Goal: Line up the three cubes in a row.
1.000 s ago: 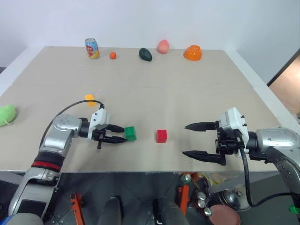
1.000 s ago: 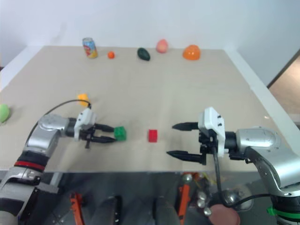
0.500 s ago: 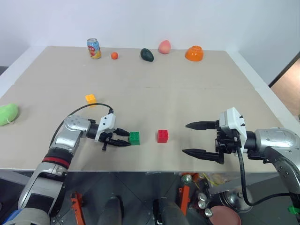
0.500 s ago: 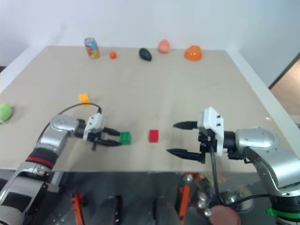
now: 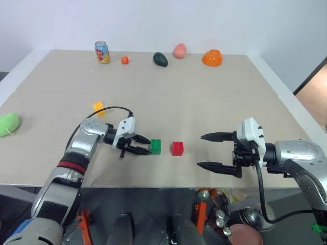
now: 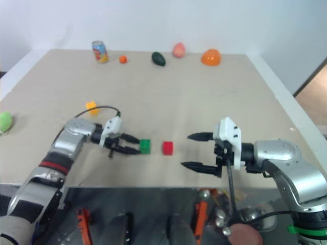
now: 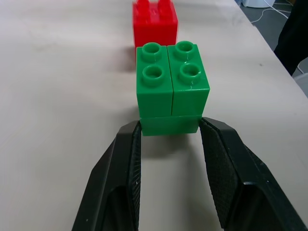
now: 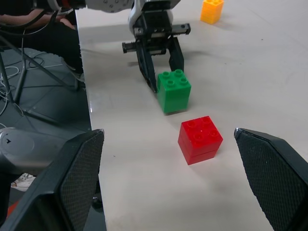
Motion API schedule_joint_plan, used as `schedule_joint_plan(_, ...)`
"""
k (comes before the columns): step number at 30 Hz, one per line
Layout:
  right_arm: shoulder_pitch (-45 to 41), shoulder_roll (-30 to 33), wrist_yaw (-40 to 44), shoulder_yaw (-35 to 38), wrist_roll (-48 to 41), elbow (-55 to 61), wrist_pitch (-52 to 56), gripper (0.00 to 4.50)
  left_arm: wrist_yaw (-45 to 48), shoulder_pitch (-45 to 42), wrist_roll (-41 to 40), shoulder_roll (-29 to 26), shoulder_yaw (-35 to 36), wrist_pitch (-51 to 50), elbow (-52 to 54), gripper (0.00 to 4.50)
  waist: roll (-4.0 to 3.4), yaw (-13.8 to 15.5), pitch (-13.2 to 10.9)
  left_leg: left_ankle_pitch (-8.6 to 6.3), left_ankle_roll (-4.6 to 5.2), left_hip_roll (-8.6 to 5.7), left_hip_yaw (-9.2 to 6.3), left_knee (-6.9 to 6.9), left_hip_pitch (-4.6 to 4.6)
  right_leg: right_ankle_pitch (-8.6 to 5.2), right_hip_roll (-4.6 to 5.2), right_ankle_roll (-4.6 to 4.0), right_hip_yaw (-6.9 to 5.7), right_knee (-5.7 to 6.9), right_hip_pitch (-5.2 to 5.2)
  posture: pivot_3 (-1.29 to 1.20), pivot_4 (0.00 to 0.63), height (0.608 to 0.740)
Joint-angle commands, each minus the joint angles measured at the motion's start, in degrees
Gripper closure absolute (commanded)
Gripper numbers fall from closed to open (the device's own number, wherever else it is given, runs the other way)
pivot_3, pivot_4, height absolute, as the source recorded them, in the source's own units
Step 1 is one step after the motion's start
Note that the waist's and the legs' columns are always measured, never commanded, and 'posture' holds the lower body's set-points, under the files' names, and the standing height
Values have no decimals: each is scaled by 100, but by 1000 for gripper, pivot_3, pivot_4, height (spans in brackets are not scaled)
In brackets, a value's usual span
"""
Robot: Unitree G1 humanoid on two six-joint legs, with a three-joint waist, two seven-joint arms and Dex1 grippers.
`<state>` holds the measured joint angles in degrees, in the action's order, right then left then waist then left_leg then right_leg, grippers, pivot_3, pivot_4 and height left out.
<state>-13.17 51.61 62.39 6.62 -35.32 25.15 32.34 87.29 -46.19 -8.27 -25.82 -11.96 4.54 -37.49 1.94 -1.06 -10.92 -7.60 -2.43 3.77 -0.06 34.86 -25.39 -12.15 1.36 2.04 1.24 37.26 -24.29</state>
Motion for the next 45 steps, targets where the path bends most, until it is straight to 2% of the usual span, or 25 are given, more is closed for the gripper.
schedule_joint_plan(1,-100,-5,10,3,23,19,-103,0,94,-166,7,-38,31,50,-115,3222,0,-1,0,0,0,0,0,0,0,0,0,0,0,0,0,0,150,738)
schedule_joint_plan(23,-197,-61,35,-79,123,-82,-156,0,2,124,215,-124,-12,162,-13,3222,0,-3,0,0,1,0,0,1,-1,-1,1,1,1,0,1,0,150,738)
schedule_joint_plan(25,-220,-65,36,-99,128,-96,-158,0,-44,136,256,-124,-26,168,-46,2215,0,-3,0,0,1,0,0,1,-1,0,1,1,1,0,1,0,150,738)
schedule_joint_plan(27,-217,-61,41,-100,126,-89,-161,0,-55,151,257,-125,-28,97,-25,1647,0,-3,0,0,1,0,0,2,-1,0,1,0,1,0,1,0,150,738)
schedule_joint_plan(28,-220,-58,44,-104,125,-91,-165,0,-53,154,248,-127,-28,55,-16,1149,0,-3,0,0,1,0,0,2,-1,0,1,0,1,0,1,0,150,738)
schedule_joint_plan(31,-243,-51,53,-111,119,-109,-171,0,-257,134,300,-111,5,236,-67,110,0,-3,0,0,1,0,0,2,0,0,1,0,1,0,2,0,150,738)
schedule_joint_plan(38,-460,-46,170,-204,136,-255,-194,0,-107,-41,-40,-429,271,-321,247,49,0,-13,0,0,1,0,0,2,-1,0,-1,1,1,1,1,0,150,738)
schedule_joint_plan(45,-1202,-166,369,-492,369,-807,-432,0,47,231,-599,-1455,854,-1268,1283,49,-2,-44,-1,0,1,2,0,-6,0,0,-2,-1,1,1,-6,0,150,738)
